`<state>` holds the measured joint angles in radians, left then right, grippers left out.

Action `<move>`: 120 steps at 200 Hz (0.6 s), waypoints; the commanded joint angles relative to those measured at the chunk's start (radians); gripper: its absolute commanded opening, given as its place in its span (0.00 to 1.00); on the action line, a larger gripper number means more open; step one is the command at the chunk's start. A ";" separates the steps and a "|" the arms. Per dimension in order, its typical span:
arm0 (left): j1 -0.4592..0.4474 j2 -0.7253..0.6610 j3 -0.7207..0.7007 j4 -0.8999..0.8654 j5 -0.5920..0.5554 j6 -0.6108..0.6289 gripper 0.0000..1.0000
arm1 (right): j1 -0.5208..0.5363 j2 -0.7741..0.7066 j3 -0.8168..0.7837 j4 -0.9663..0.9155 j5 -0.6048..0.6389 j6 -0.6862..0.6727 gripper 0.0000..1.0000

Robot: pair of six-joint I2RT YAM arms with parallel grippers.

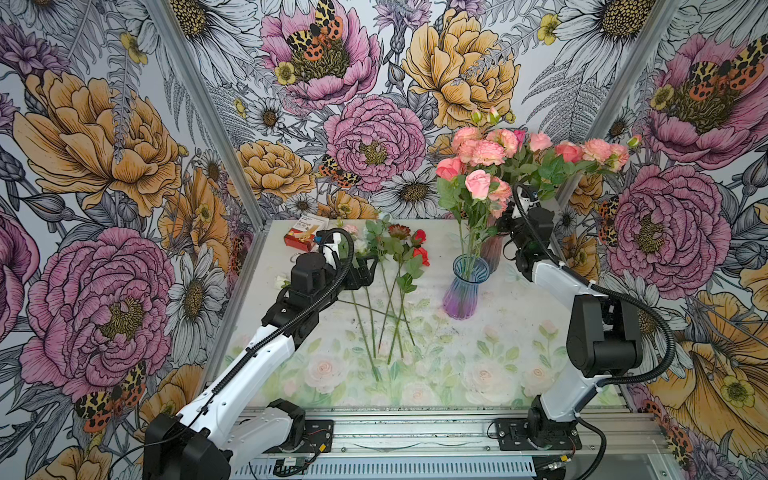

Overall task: Place the pink flowers into the vase
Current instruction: Place the flower in the vase.

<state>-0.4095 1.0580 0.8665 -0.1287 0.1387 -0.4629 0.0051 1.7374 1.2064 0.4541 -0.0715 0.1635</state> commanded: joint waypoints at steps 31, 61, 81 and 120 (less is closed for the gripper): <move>0.016 -0.033 0.028 -0.046 -0.021 0.004 0.99 | -0.007 -0.093 -0.025 -0.025 0.055 -0.020 0.64; 0.030 -0.045 0.033 -0.066 -0.030 -0.004 0.99 | -0.010 -0.176 -0.055 -0.039 0.062 -0.015 0.76; 0.048 -0.050 0.040 -0.087 -0.030 -0.018 0.99 | -0.010 -0.227 -0.066 -0.064 0.074 -0.016 0.82; 0.109 -0.056 0.072 -0.183 -0.031 -0.054 0.99 | -0.010 -0.381 -0.129 -0.114 0.139 0.017 0.92</move>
<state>-0.3439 1.0199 0.8970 -0.2306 0.1276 -0.4831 -0.0013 1.4570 1.1225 0.3782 0.0135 0.1520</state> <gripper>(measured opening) 0.985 0.889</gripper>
